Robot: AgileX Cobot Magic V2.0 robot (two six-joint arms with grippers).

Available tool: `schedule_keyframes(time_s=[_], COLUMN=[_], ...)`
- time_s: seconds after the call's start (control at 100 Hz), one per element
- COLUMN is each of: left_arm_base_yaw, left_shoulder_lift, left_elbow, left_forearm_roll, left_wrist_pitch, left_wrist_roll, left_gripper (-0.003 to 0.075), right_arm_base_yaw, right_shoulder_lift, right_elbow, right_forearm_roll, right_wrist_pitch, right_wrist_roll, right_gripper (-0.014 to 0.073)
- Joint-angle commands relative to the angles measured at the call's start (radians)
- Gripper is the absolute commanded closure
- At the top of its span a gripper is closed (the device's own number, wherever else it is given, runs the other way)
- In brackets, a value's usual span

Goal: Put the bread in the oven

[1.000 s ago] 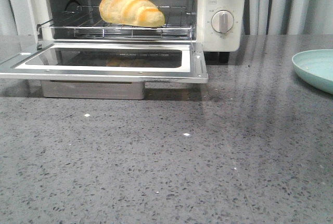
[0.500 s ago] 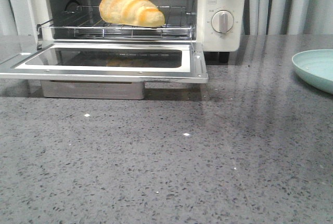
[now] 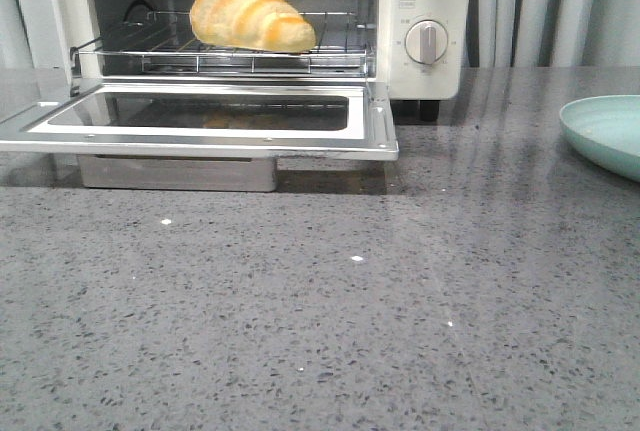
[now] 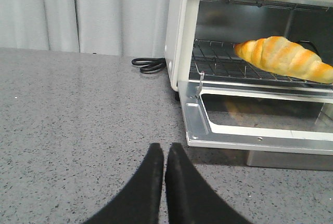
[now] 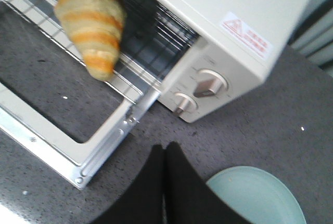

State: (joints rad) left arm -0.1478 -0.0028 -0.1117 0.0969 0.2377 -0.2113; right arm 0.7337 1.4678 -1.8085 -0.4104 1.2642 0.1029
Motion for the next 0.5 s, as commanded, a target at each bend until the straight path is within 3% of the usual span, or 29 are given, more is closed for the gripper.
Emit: schedule_keyframes(time_s=[0.0, 0.23, 0.49], left_arm_base_yaw=[0.0, 0.0, 0.0], left_shoulder_lift=[-0.026, -0.026, -0.026], left_elbow=[-0.026, -0.026, -0.026], left_forearm_roll=[-0.007, -0.007, -0.007], left_wrist_pitch=[-0.082, -0.082, -0.082], left_wrist_roll=[0.002, 0.002, 0.002], left_gripper=[0.0741, 0.0742, 0.0742], right_arm_base_yaw=[-0.05, -0.152, -0.251], right_shoulder_lift=[-0.079, -0.272, -0.502], right_elbow=[0.039, 0.304, 0.72], right_forearm_roll=[-0.017, -0.013, 0.048], right_wrist_pitch=[0.038, -0.079, -0.356], right_wrist_roll=[0.005, 0.069, 0.104], right_gripper=[0.0662, 0.0662, 0.0662])
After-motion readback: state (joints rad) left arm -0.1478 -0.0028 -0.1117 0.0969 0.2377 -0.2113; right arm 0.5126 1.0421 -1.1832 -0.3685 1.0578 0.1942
